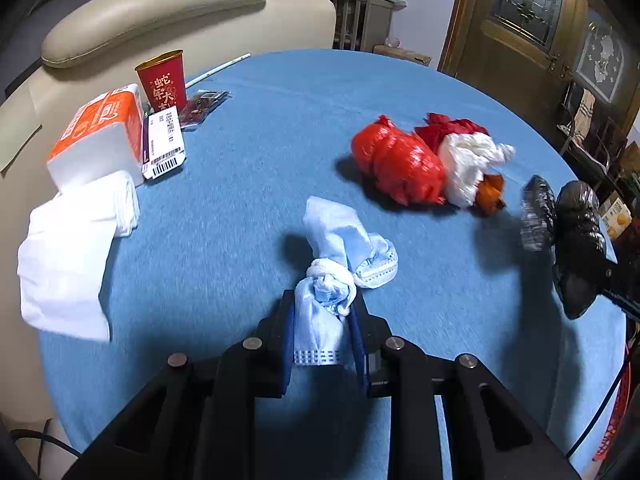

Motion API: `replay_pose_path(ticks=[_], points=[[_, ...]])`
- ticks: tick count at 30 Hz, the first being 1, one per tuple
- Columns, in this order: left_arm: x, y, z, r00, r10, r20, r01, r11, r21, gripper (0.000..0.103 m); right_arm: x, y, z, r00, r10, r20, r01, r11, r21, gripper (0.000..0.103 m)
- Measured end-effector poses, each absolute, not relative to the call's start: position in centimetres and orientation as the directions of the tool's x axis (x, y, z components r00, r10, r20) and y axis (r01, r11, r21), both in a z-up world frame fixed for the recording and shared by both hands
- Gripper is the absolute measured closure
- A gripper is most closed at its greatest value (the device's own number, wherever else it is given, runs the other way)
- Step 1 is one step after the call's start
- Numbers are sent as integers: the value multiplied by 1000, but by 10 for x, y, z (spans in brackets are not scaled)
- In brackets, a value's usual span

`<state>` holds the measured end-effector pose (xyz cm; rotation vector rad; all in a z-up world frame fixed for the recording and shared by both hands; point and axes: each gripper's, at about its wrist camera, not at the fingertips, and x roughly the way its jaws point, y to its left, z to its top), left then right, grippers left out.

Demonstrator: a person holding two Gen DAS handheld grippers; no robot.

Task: Collect trash
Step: 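Grasp the light-blue mask with the left tool while the right tool grasps the black bag, then carry the mask and black bag over the red wastebasket with both tools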

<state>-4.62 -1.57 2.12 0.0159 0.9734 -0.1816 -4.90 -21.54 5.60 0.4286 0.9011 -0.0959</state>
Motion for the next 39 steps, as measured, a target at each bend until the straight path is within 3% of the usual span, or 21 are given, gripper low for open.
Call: replay_pose_path(ticks=[15, 39], points=[[-94, -37, 35, 564, -183, -805, 227, 972, -63, 77, -123, -212, 45, 632, 85, -770, 257, 914, 312, 63], [-115, -59, 40, 569, -199, -798, 282, 959, -38, 77, -133, -210, 45, 645, 32, -763, 275, 923, 271, 63]])
